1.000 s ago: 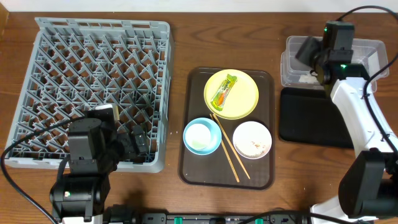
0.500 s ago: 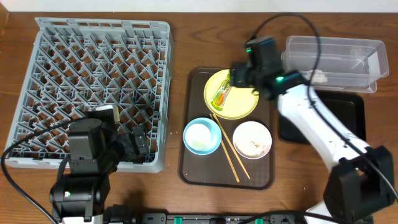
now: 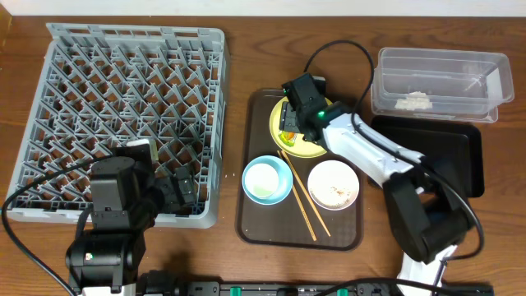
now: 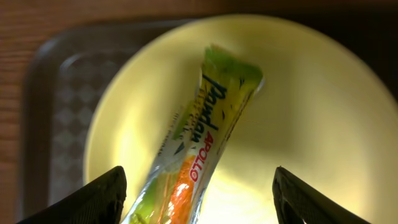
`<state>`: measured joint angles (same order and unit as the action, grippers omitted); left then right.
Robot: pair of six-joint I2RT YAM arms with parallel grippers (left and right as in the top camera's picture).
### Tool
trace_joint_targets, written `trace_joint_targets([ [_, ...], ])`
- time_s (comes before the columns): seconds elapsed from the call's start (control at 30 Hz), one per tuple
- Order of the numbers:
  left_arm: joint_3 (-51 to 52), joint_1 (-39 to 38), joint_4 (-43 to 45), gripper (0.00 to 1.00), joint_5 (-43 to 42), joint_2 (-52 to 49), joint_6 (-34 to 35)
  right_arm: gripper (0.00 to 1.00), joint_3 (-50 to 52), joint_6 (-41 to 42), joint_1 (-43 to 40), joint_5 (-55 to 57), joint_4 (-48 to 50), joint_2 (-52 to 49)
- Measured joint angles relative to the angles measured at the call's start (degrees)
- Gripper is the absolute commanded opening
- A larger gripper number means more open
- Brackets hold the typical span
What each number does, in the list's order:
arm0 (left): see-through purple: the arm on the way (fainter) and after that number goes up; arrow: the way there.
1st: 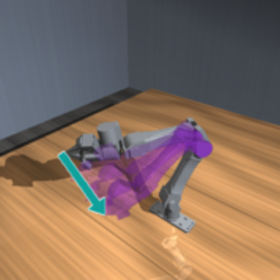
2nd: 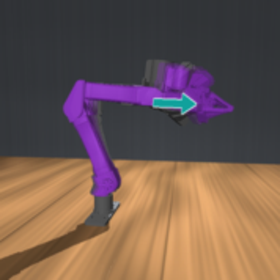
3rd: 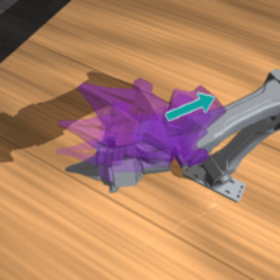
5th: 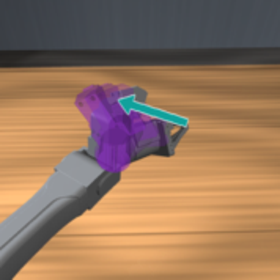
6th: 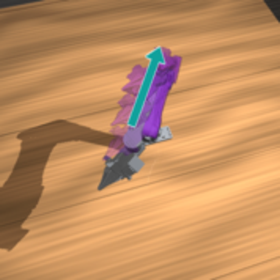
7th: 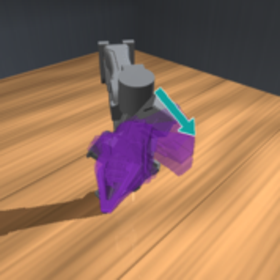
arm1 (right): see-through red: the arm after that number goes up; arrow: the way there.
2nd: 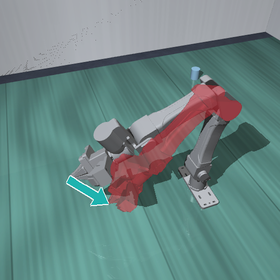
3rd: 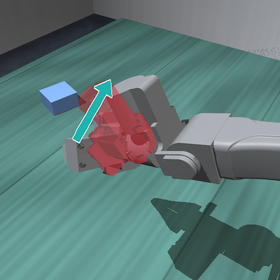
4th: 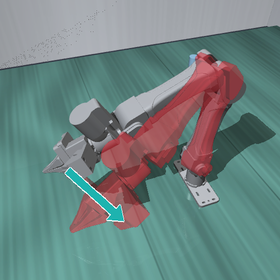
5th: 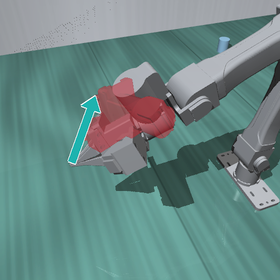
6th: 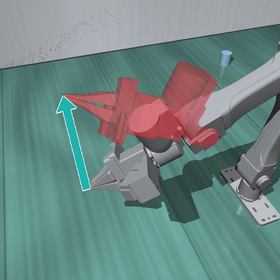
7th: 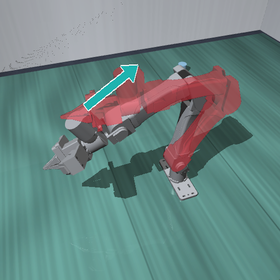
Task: Sort waste into correct bins and load items into the dishwasher
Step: 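Return the right gripper to the plate and grasp the snack wrapper, then drop the snack wrapper into the clear plastic bin with the right gripper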
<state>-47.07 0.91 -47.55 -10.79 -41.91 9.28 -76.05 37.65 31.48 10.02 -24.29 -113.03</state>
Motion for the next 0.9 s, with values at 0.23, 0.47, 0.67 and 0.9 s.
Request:
trace_joint_targets([
  [0.23, 0.00, 0.00, 0.00, 1.00, 0.00, 0.00, 0.00, 0.48, 0.00, 2.95, 0.04, -0.07, 0.72, -4.35],
  [0.47, 0.00, 0.00, 0.00, 1.00, 0.00, 0.00, 0.00, 0.07, 0.00, 4.15, 0.04, -0.61, 0.94, -4.37],
  [0.67, 0.00, 0.00, 0.00, 1.00, 0.00, 0.00, 0.02, 0.01, 0.00, 2.25, -0.31, -0.98, -0.52, -3.76],
  [0.9, 0.00, 0.00, 0.00, 1.00, 0.00, 0.00, 0.13, 0.01, 0.09, -0.66, -4.76, 0.17, -0.61, 6.29],
])
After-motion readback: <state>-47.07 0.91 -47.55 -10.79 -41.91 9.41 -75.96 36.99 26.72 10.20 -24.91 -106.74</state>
